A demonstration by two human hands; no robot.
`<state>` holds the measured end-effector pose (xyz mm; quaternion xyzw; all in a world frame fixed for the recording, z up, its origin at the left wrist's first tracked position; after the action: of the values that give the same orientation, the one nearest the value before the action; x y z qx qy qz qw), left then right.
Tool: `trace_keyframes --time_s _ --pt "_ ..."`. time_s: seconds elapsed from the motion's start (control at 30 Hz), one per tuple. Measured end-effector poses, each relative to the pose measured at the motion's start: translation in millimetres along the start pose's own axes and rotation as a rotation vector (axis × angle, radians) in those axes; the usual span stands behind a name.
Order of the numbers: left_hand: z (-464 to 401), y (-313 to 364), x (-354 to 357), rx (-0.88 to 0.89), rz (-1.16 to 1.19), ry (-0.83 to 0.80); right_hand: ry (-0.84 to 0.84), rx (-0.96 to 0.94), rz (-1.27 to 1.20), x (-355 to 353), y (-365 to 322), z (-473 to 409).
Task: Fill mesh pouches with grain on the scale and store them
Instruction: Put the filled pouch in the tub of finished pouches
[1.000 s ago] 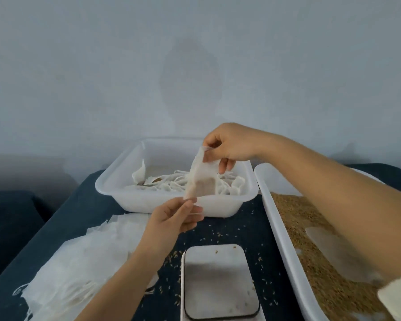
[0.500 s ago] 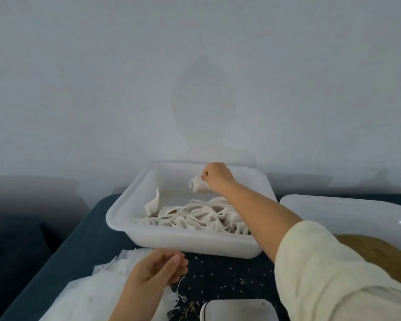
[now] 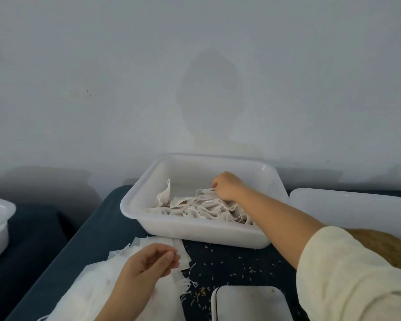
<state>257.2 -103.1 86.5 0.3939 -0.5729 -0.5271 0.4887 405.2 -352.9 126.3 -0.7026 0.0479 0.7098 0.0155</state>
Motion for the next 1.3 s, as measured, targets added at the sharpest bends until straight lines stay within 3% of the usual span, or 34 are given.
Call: trace_keyframes --time_s 0.2,0.33,0.53,0.73,0.9,1.03,1.13,1.3 --pt "19 1 2 -0.011 0.043 0.064 0.123 -0.134 -0.213 -36 -27 55" --pt "36 2 -9 0.049 -0.019 0.181 0.115 -0.305 -0.317 -41 -64 109" --pt "64 0 -33 0.248 -0.495 0.215 -0.164 -0.489 -0.167 -8 -110 173" --pt "85 -7 -54 0.278 -0.585 0.222 -0.296 -0.657 0.192 35 -137 204" --pt "98 -8 -65 0.26 -0.545 0.221 -0.225 -0.666 0.241 43 -145 210" --pt "103 -6 -67 0.258 -0.524 0.207 -0.19 -0.643 0.044 26 -138 211" --pt "103 -6 -64 0.253 -0.519 0.185 -0.092 -0.646 0.07 17 -133 208" --pt "102 -3 -56 0.28 -0.529 0.137 -0.129 -0.51 -0.092 5 -125 200"
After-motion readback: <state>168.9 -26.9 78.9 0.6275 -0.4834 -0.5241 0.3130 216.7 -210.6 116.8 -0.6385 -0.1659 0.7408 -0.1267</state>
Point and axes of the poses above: each hand's wrist, its own z-axis away from the middle knuckle, its own x-axis out of the palm, y = z × x, the point moved 3 cm from there along -z, towards the middle knuckle, and after that the axes turned 12 degrees about z, right-handed, at the moved point
